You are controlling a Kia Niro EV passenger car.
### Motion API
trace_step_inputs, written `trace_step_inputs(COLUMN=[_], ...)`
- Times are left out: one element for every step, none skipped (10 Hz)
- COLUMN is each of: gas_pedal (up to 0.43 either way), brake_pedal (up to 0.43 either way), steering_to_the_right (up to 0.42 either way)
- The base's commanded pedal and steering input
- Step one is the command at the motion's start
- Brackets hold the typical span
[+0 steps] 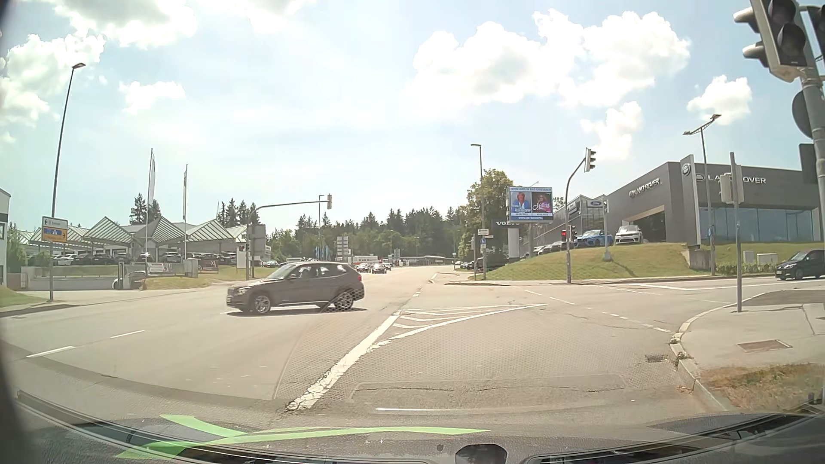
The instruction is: Follow the waypoints while adhering to traffic rules and regulations
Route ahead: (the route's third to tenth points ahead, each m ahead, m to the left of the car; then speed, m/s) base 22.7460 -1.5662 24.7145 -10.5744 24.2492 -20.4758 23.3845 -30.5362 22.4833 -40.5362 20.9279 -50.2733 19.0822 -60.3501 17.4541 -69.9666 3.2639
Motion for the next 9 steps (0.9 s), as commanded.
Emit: trace_step_inputs(gas_pedal=[0.287, 0.287, 0.287, 0.280, 0.268, 0.248, 0.228, 0.220, 0.209], brake_pedal=[0.000, 0.000, 0.000, 0.000, 0.000, 0.000, 0.000, 0.000, 0.000], steering_to_the_right=[0.001, 0.005, 0.014, 0.022, 0.031, 0.046, 0.065, 0.078, 0.093])
